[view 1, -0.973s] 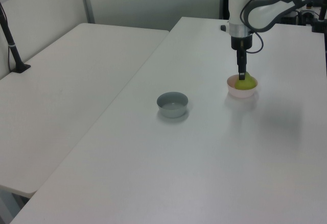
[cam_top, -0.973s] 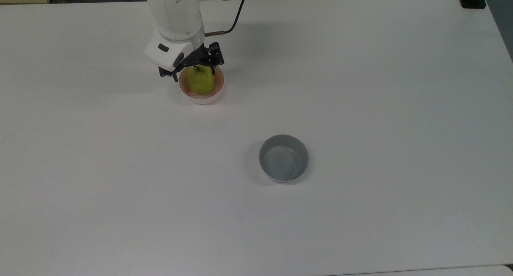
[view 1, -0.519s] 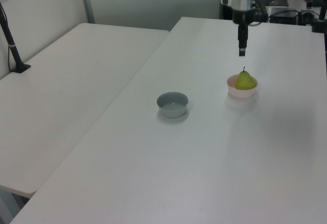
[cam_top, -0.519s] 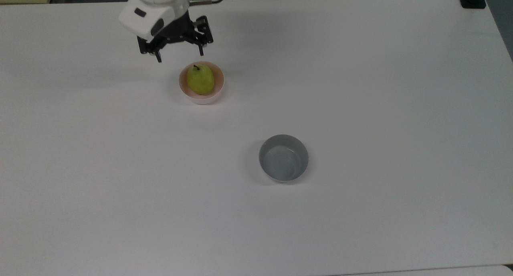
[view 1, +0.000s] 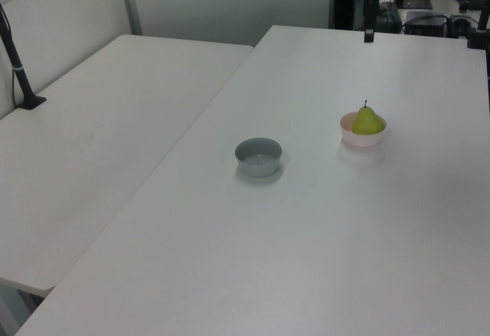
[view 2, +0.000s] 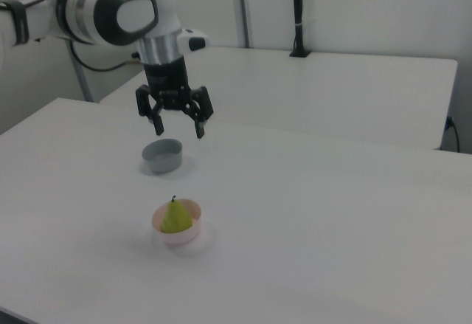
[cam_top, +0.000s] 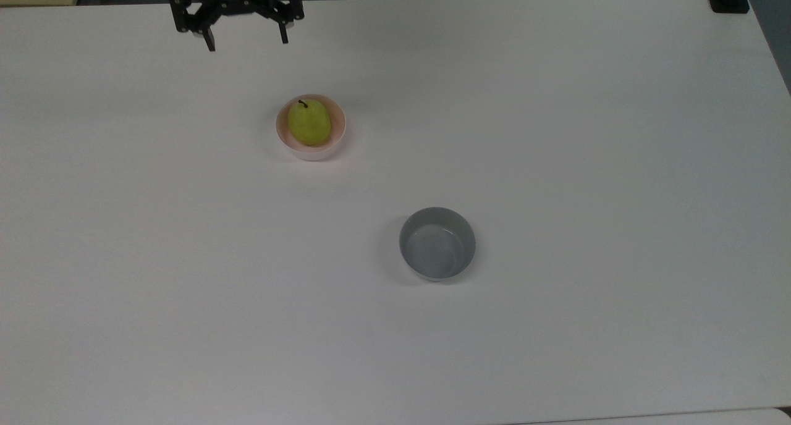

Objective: Place the pear in the bowl

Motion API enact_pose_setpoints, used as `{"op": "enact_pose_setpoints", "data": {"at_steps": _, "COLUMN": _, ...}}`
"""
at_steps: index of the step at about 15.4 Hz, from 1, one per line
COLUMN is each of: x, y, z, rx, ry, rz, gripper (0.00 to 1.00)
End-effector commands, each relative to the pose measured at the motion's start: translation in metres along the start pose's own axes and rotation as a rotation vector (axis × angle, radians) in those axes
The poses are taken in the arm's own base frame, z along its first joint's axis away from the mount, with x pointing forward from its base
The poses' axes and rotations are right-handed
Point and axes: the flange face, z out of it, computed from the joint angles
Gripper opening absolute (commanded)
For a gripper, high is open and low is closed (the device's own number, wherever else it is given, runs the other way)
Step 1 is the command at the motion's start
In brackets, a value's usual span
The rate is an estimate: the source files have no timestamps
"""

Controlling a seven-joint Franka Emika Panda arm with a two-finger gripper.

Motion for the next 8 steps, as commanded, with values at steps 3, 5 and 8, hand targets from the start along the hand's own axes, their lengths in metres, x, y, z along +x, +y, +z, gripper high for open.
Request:
{"op": "enact_pose_setpoints", "data": {"at_steps": 3, "x": -0.008, "y": 0.003, "z": -0.042, "rx": 0.037, "ry": 0.035, "rz": 0.114, "gripper": 1.00}}
{"op": "enact_pose_setpoints", "data": {"at_steps": 5, "x": -0.009, "y": 0.005, "z": -0.047, "rx": 0.070, "ry": 0.068, "rz": 0.127, "gripper": 1.00}}
{"op": "enact_pose_setpoints", "data": {"at_steps": 8, "x": -0.010, "y": 0.003, "z": -0.053, "rx": 0.074, "ry": 0.086, "rz": 0.126, "gripper": 1.00}}
